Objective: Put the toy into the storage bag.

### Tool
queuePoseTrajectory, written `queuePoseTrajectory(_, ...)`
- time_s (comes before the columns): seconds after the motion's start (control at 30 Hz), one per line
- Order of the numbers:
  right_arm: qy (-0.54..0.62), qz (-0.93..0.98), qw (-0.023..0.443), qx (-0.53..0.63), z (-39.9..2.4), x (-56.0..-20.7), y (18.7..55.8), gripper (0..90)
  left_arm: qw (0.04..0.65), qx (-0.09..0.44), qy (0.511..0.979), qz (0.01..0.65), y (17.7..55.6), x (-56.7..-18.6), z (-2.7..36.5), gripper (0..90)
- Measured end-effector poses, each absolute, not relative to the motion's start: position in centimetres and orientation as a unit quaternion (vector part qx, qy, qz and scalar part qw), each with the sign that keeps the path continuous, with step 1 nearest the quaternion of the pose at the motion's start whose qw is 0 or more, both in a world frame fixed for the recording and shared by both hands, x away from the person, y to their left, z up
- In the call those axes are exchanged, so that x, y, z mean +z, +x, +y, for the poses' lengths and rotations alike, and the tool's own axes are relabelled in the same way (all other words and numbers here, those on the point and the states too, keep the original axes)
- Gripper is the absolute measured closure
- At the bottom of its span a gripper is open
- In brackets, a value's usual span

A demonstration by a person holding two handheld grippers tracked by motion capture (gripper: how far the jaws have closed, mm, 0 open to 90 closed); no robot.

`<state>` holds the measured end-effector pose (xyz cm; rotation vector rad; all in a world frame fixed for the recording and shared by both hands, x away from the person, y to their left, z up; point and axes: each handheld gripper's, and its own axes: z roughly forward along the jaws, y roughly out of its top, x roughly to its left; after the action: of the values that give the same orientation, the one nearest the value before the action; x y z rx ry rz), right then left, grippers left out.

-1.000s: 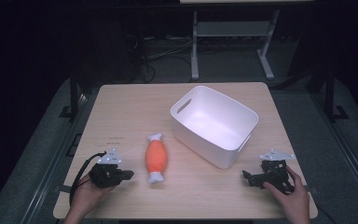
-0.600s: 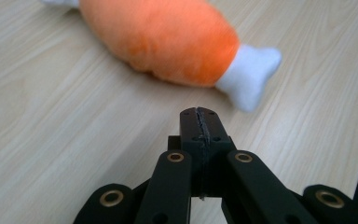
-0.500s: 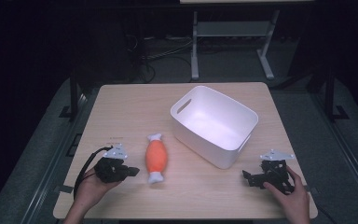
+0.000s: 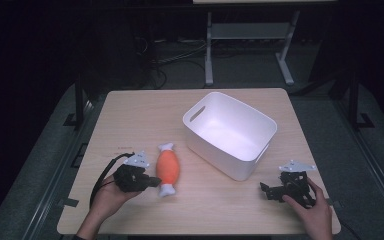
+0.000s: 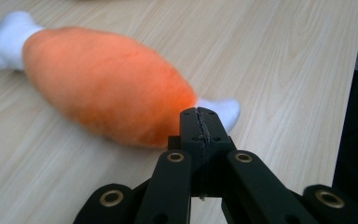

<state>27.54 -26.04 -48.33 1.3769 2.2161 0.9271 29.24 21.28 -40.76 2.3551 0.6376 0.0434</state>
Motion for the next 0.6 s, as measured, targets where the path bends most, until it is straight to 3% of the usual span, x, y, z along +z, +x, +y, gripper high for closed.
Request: queuePoseTrajectory(0.6, 0.489, 0.786, 0.185, 0.329, -26.0, -48.3, 27.5, 0.0, 0.331, -0.007, 0.920, 0.211, 30.2, -41.7, 16.7, 89.6)
